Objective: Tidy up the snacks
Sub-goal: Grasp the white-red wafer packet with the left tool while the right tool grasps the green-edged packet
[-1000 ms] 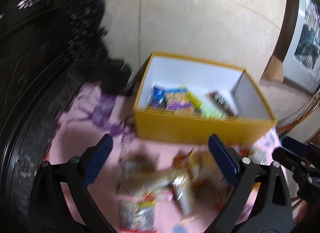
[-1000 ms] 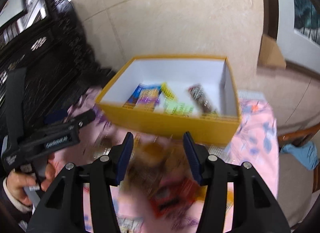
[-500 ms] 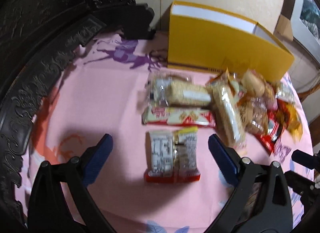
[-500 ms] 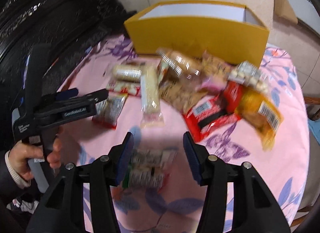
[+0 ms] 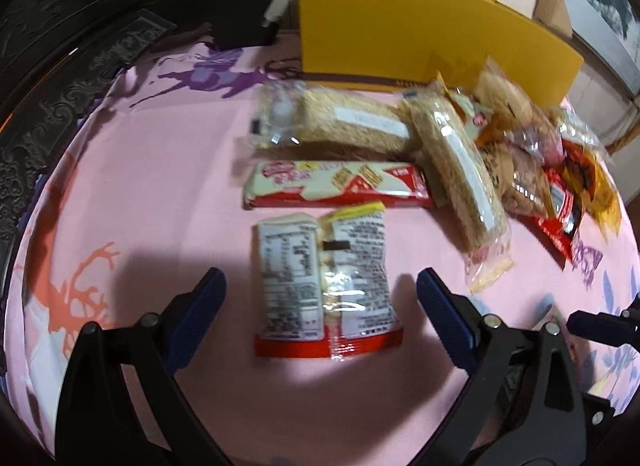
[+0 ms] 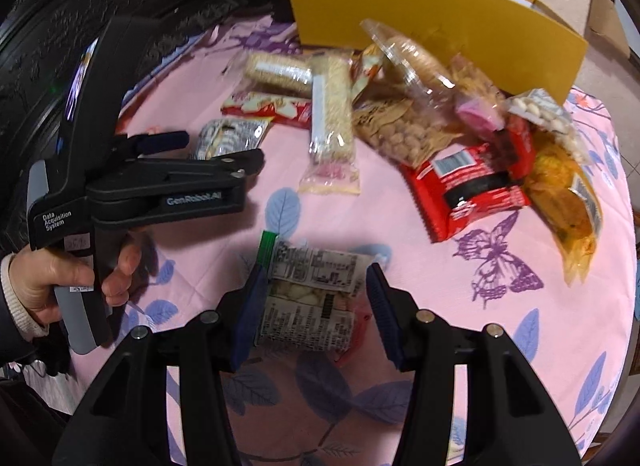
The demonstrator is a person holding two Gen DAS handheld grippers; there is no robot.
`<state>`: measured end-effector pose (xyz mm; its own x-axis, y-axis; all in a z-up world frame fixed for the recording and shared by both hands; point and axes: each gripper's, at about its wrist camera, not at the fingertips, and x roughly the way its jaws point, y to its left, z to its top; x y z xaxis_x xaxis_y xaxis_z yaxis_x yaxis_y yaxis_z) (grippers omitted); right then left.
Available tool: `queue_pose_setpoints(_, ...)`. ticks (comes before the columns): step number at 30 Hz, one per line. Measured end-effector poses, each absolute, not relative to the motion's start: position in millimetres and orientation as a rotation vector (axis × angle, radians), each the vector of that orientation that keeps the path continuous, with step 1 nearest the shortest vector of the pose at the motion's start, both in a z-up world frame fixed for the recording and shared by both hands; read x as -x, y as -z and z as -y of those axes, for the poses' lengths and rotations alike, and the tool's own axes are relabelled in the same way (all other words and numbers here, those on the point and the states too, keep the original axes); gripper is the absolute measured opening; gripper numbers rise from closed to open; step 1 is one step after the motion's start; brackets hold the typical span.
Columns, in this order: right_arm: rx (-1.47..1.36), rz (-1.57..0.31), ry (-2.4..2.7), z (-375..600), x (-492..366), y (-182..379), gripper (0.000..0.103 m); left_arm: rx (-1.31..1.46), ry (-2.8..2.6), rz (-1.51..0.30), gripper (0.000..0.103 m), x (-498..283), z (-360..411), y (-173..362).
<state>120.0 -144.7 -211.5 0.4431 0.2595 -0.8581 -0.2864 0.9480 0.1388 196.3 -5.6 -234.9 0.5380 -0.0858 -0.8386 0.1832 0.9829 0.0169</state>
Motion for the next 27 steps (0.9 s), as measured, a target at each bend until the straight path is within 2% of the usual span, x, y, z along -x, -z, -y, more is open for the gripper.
queue_pose_setpoints(10, 0.194, -1.033, -0.326, 123, -115, 220, 0.060, -0.108, 0.167, -0.969, 0.098, -199, 15, 241)
queue_pose_setpoints(13, 0.207, -1.033, -0.289, 125, -116, 222, 0.075, -0.113, 0.172, -0.966, 0.098, -199, 17, 240)
queue_pose_setpoints(16, 0.145, -1.094, -0.289, 132, -121, 232, 0.078, -0.111, 0.166, -0.959, 0.098, -199, 19, 240)
queue_pose_setpoints(18, 0.172, -1.071, -0.287, 131, -117, 232, 0.078, -0.109, 0.166, -0.957, 0.096, -200, 20, 240)
queue_pose_setpoints(20, 0.165, -1.068, -0.282, 129, -116, 231, 0.075, -0.115, 0.179, -0.949, 0.090, -198, 22, 239)
queue_pose_setpoints(24, 0.172, -1.057, -0.291, 127, -112, 229, 0.063, -0.133, 0.214, -0.941, 0.069, -193, 30, 235)
queue_pose_setpoints(27, 0.168, -1.052, -0.306, 122, -118, 229, 0.046, -0.131, 0.217, -0.941, 0.063, -191, 33, 234)
